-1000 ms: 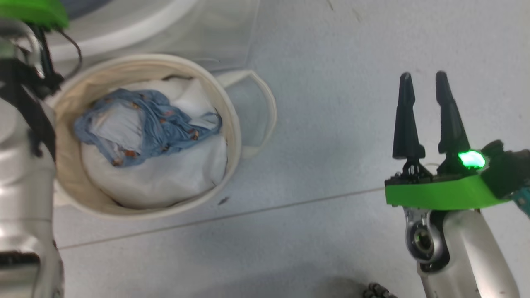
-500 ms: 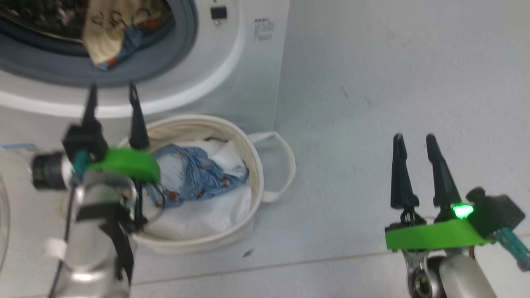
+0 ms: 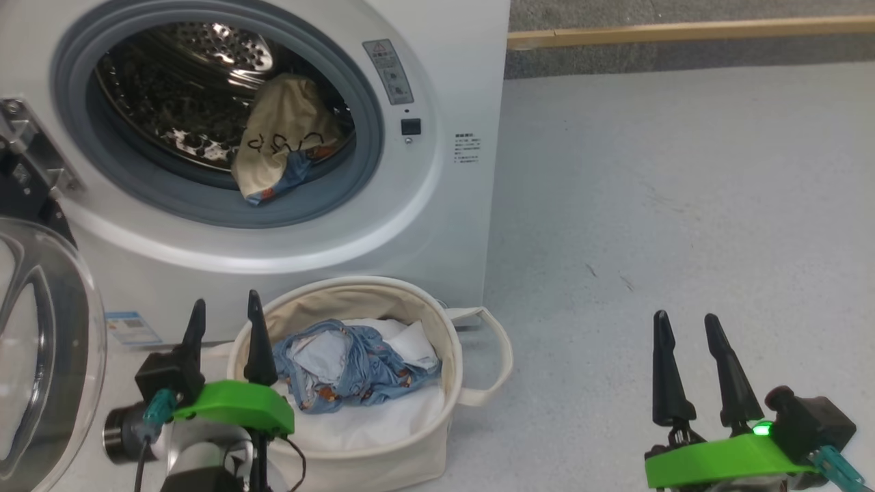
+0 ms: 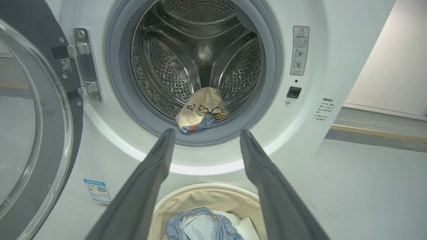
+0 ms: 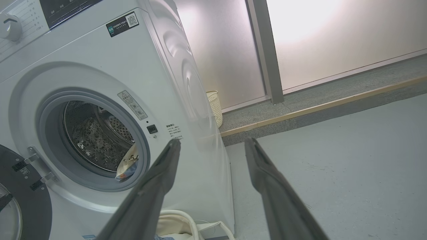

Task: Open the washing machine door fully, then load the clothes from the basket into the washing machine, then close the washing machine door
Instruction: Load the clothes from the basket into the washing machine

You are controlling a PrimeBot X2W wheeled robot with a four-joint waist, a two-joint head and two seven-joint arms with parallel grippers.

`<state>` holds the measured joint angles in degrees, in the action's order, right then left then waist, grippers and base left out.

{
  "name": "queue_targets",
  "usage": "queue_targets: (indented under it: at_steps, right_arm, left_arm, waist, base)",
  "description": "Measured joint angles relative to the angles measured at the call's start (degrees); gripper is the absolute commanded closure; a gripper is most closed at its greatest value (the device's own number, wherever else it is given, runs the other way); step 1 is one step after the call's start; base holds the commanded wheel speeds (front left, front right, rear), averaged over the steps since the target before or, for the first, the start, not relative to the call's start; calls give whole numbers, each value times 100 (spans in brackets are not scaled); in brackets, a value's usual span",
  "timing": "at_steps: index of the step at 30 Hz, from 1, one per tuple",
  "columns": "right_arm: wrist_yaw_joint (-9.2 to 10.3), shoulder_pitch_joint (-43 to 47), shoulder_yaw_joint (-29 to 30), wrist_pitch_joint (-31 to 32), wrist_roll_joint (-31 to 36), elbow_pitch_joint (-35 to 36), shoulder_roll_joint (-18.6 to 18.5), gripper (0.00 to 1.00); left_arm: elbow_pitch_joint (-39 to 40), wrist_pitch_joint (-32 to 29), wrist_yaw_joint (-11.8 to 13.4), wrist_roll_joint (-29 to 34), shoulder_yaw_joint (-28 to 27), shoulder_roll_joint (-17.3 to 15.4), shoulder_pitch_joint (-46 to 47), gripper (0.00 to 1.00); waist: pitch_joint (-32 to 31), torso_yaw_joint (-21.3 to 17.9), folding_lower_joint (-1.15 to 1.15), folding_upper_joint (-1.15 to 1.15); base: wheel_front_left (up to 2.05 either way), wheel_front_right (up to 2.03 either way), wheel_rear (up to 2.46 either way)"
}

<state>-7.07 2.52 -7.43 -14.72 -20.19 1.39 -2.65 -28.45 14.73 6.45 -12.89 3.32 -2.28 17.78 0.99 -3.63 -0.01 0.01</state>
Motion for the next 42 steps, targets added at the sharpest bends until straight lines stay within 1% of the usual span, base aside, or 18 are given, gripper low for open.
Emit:
queue_targets:
  at_steps: [3, 6, 12, 22, 26, 33, 35, 42]
  right_arm:
    - [0, 27, 7, 0, 0, -1, 1, 0]
    - [0, 28, 36, 0, -8, -2, 2, 0]
    - [0, 28, 58, 0, -8, -2, 2, 0]
    - [0, 27, 43, 0, -7, -1, 2, 0]
    - [0, 14, -15, 0, -30, 4, 2, 0]
    - [0, -351, -403, 0, -179, -214, 2, 0]
    - [0, -467, -457, 0, -222, -238, 0, 0]
    - [0, -594, -481, 0, -243, -274, -1, 0]
  left_arm:
    - [138, 0, 27, -260, 120, 0, -131, 0]
    - [242, 0, 120, -398, 200, 1, -246, 0]
    - [249, 0, 218, -445, 323, 1, -322, 0]
    - [318, 0, 269, -503, 398, 1, -322, 0]
    - [320, 0, 365, -488, 432, 0, -308, 0]
    - [309, 0, 470, -400, 280, 2, 26, 0]
    - [297, 0, 477, -279, 268, 3, 133, 0]
    - [310, 0, 547, -399, 330, 14, 426, 0]
  waist:
    - [-79, 55, 0, 0]
    - [-75, 59, 0, 0]
    - [-53, 77, 0, 0]
    - [-22, 88, 0, 0]
    - [70, 83, 0, 0]
    - [338, -98, 0, 0]
    - [409, -136, 0, 0]
    - [559, -141, 1, 0]
  base:
    - [0, 0, 0]
    - [0, 0, 0]
    - [0, 0, 0]
    - [0, 0, 0]
    - [0, 0, 0]
    - [0, 0, 0]
    - [0, 0, 0]
    - [0, 0, 0]
